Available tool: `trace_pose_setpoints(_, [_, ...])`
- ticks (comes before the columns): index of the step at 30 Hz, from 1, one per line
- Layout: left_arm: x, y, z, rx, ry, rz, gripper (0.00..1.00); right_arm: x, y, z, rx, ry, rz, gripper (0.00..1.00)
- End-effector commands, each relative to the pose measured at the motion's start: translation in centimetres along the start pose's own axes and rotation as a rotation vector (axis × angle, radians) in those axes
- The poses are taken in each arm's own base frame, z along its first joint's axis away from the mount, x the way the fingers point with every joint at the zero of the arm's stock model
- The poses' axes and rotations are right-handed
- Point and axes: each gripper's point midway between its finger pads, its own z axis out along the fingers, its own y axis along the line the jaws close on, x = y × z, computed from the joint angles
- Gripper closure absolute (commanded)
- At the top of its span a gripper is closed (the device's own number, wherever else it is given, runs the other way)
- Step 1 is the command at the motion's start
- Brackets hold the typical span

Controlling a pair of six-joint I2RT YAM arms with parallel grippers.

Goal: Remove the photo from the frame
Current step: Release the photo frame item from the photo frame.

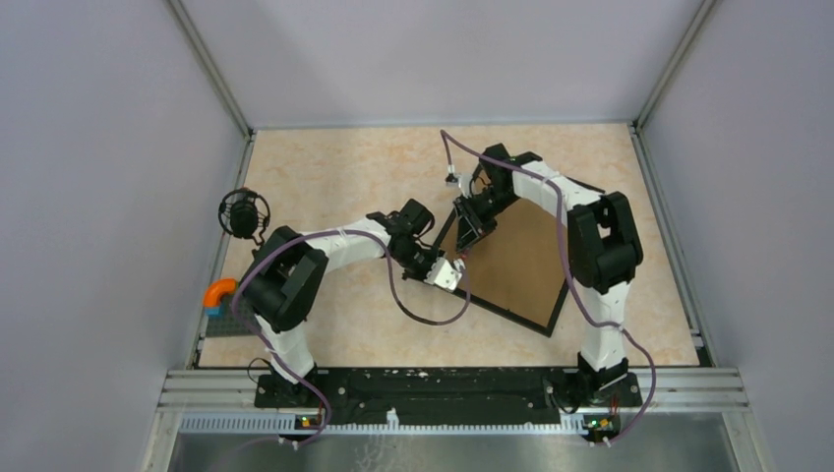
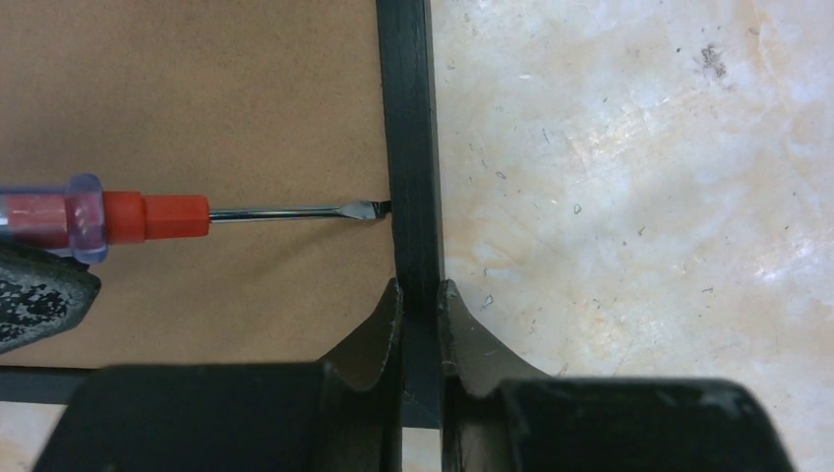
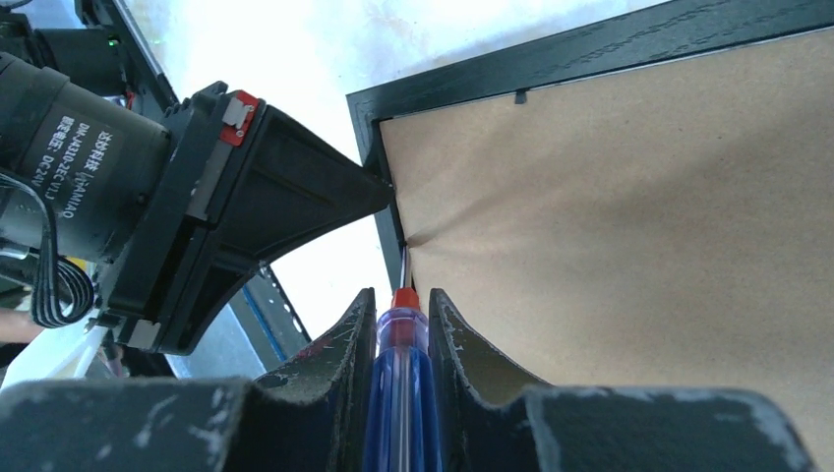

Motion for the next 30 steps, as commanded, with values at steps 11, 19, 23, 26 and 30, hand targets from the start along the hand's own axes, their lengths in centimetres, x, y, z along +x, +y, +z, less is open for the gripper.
trace_pose_setpoints(11, [2.9, 0.0, 3.5, -0.015, 0.118, -0.185, 1.0, 6.2, 5.5, 1.1, 0.001, 0.123, 0.053, 1.0])
trace_pose_setpoints(19, [3.6, 0.8, 3.7, -0.061, 0.152, -0.244, 1.0, 7.6, 7.5, 2.1, -0.036, 0.127, 0.063, 1.0])
trace_pose_setpoints(23, [3.9, 1.1, 3.9, -0.084, 0.17, -0.263, 1.0, 8.7, 8.2, 2.5, -0.053, 0.147, 0.074, 1.0])
trace_pose_setpoints(26, [3.9, 1.2, 4.0, -0.09, 0.176, -0.262, 1.0, 9.4, 8.9, 2.5, -0.087, 0.153, 0.102, 1.0])
trace_pose_setpoints(30, [4.0, 1.3, 4.0, -0.097, 0.184, -0.263, 1.0, 10.5, 10.0, 2.6, -0.144, 0.174, 0.123, 1.0])
